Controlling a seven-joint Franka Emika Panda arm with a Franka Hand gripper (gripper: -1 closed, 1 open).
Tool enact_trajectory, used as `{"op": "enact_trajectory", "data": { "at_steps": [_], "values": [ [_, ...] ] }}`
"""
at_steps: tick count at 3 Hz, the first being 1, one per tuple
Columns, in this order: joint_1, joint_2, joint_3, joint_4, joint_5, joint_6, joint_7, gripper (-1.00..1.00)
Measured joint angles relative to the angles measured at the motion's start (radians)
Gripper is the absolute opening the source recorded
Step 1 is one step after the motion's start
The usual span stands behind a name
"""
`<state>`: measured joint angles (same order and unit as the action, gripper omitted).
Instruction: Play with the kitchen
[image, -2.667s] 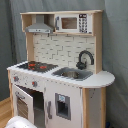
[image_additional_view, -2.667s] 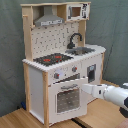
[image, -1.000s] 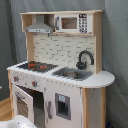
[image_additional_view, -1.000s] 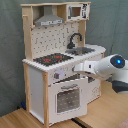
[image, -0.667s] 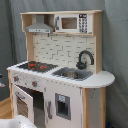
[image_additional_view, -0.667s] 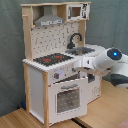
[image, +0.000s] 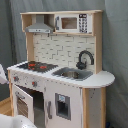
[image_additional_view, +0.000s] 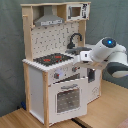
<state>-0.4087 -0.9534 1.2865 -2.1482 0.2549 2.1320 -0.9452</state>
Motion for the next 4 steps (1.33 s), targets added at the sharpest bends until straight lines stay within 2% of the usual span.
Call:
{"op": "enact_trajectory", "data": {
  "at_steps": [2,4],
  "values": [
    [-0.039,0.117,-0.041,0.0,0.0,-0.008,-0.168,1.0],
    [-0.099,0.248,-0.054,-0.001,0.0,-0.02,-0.326,1.0]
  ]
}}
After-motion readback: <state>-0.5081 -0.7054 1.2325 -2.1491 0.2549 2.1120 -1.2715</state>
